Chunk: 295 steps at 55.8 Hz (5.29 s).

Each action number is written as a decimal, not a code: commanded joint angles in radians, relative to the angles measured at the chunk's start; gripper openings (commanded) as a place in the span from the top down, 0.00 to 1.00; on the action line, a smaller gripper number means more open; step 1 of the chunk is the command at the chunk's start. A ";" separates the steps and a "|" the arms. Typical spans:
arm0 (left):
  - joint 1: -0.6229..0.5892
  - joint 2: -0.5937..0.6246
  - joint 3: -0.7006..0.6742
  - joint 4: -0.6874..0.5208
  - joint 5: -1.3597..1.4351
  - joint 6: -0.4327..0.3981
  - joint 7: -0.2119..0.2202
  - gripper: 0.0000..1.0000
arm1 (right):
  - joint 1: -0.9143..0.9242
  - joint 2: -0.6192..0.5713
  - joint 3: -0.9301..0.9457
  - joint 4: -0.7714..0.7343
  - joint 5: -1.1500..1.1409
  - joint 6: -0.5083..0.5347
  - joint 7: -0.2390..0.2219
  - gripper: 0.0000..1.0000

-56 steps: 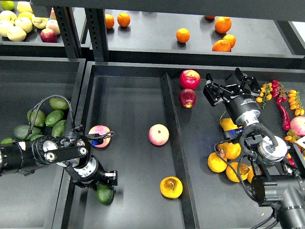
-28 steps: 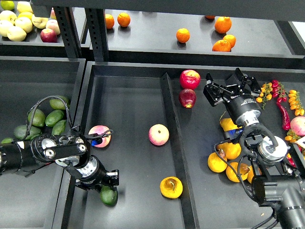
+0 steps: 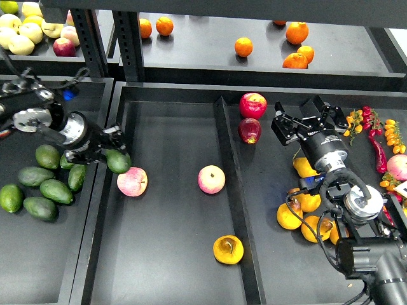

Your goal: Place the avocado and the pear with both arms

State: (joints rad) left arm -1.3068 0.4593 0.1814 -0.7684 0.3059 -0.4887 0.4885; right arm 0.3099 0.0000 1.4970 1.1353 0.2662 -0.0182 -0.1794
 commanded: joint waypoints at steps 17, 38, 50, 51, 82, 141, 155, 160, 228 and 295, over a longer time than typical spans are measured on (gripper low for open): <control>0.179 0.087 -0.068 0.149 0.009 0.000 0.000 0.88 | -0.008 0.000 -0.008 0.003 0.002 0.000 0.000 0.00; 0.268 -0.079 -0.134 0.330 0.035 0.000 0.000 0.86 | -0.041 0.000 -0.011 0.026 0.004 0.001 0.000 0.00; 0.277 -0.103 -0.135 0.376 0.041 0.000 0.000 0.82 | -0.041 0.000 -0.011 0.027 0.004 0.001 0.000 0.00; 0.281 -0.105 -0.135 0.377 0.042 0.000 0.000 0.82 | -0.041 0.000 -0.012 0.027 0.004 0.001 0.000 0.00; 0.288 -0.110 -0.137 0.393 0.101 0.000 0.000 0.46 | -0.041 0.000 -0.012 0.027 0.004 0.001 -0.002 0.00; 0.392 -0.033 -0.868 0.181 -0.318 0.000 0.000 0.02 | -0.126 0.000 -0.069 0.017 -0.001 0.076 -0.067 0.00; 0.684 -0.146 -1.233 -0.078 -0.355 0.000 0.000 0.02 | -0.153 0.000 -0.107 0.003 -0.004 0.146 -0.115 0.00; 0.771 -0.224 -1.353 -0.147 -0.355 0.000 0.000 0.02 | -0.169 0.000 -0.127 0.003 -0.005 0.182 -0.114 0.00; 1.397 -0.459 -1.671 -0.557 -0.360 0.000 0.000 0.01 | -0.110 -0.376 -0.615 -0.140 -0.067 0.507 -0.309 0.00; 1.417 -0.459 -1.668 -0.532 -0.360 0.000 0.000 0.01 | -0.078 -0.204 -0.707 -0.427 -0.212 0.507 -0.309 0.01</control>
State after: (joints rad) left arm 0.1105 0.0000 -1.4864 -1.3015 -0.0538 -0.4887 0.4887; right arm 0.2280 -0.2213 0.7901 0.7284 0.0570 0.4888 -0.4887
